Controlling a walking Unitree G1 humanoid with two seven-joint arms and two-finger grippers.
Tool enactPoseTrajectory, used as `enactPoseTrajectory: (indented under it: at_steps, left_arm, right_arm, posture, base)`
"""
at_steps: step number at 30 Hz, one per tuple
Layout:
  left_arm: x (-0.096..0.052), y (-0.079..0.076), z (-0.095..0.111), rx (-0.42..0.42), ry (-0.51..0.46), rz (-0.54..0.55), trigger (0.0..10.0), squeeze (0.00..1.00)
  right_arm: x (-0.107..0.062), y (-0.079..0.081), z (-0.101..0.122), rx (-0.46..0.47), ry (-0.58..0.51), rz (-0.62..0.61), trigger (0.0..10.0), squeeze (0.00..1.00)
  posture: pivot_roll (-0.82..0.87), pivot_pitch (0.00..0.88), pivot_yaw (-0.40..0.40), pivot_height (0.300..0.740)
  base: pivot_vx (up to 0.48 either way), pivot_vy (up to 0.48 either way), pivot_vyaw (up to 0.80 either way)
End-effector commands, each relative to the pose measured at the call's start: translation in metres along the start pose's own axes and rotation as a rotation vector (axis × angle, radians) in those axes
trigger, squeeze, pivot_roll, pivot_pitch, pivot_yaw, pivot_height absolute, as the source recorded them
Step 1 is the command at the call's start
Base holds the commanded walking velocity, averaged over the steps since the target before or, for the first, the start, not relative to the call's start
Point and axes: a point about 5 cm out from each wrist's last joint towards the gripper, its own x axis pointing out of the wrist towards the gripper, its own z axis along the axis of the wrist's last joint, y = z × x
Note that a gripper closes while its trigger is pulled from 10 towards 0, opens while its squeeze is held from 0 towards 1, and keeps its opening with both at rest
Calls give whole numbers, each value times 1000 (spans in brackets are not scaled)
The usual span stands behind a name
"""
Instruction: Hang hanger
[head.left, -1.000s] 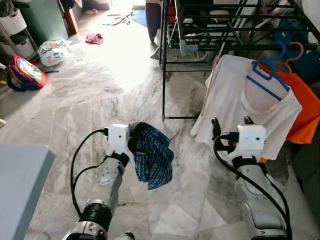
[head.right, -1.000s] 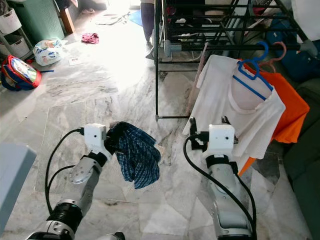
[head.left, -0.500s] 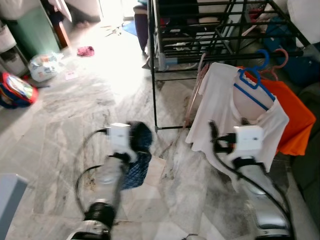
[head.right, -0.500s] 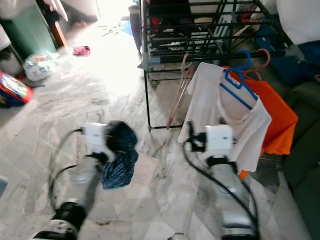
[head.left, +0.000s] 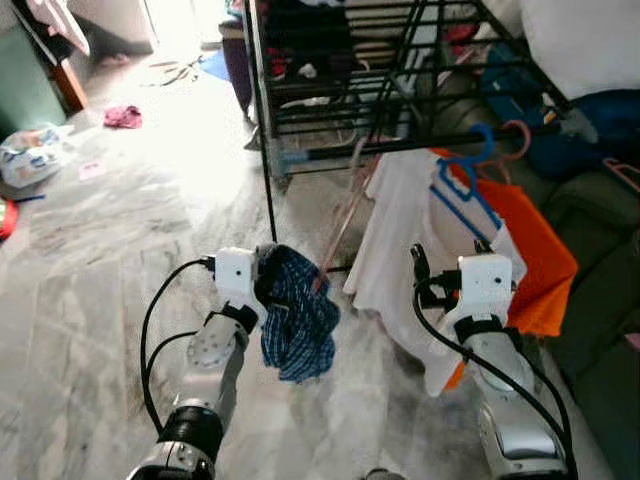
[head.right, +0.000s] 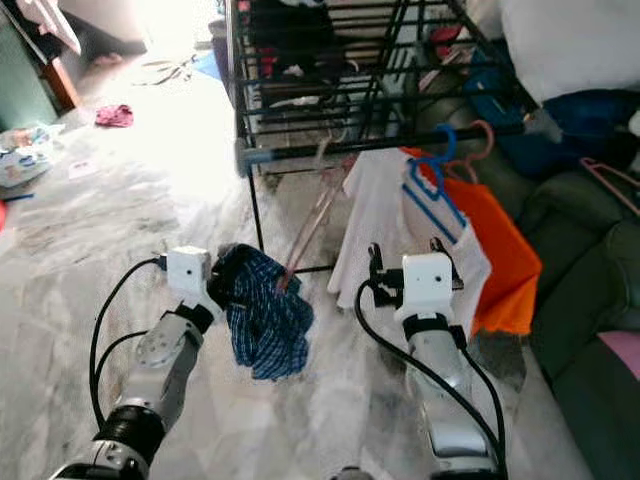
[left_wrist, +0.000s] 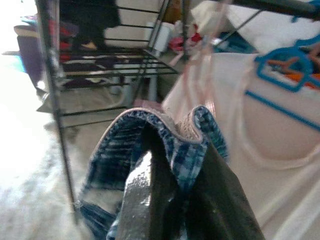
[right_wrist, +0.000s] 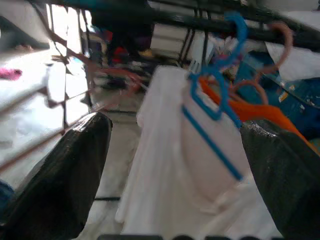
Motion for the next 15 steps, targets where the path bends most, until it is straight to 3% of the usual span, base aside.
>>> enactPoseTrajectory:
  at_steps: [1, 15]
  left_arm:
    - [-2, 11, 3, 22, -4, 22, 10000, 0]
    - [-4, 10, 1, 28, 8, 11, 10000, 0]
  right_arm:
    - [0, 8, 4, 6, -14, 22, 10000, 0]
    - [-4, 7, 3, 42, -12, 30, 10000, 0]
  posture:
    - [-45, 115, -5, 740]
    - [-45, 125, 3, 740]
  base:
    - [247, 412, 0]
    - [249, 411, 0]
